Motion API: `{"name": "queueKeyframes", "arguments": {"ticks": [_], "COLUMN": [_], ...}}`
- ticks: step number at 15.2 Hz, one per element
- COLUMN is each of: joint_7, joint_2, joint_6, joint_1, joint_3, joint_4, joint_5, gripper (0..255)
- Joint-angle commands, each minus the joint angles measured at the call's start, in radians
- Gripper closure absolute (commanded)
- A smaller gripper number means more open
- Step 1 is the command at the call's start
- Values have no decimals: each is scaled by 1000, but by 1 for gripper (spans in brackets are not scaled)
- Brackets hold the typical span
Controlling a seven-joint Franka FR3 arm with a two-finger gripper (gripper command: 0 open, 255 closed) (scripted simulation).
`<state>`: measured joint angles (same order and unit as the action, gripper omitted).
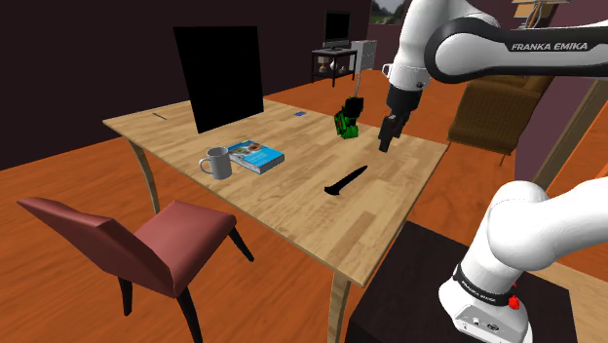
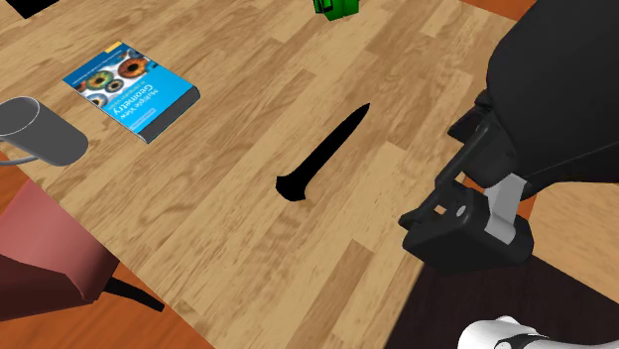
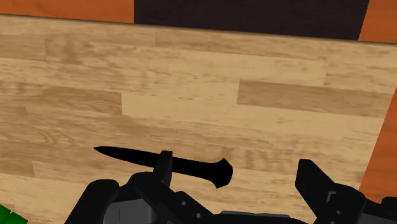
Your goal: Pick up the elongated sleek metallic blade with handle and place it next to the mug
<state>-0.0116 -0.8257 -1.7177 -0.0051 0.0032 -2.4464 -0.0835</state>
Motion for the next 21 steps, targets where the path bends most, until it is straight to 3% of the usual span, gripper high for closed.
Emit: {"name": "queueKeyframes", "arguments": {"ticks": [1,7,13,17,21], "joint_7": [0,-443,-888,-1195,-1526], "joint_2": [0,80,262,422,608], "joint_6": [0,-163,-331,-436,-527], "joint_1": [0,82,188,283,384], "joint_3": [0,-205,-408,-536,-645], "joint_4": [0,-75,-57,-5,66], "joint_5": [0,-109,-170,-155,-72], "gripper": [0,0,0,0,0]}}
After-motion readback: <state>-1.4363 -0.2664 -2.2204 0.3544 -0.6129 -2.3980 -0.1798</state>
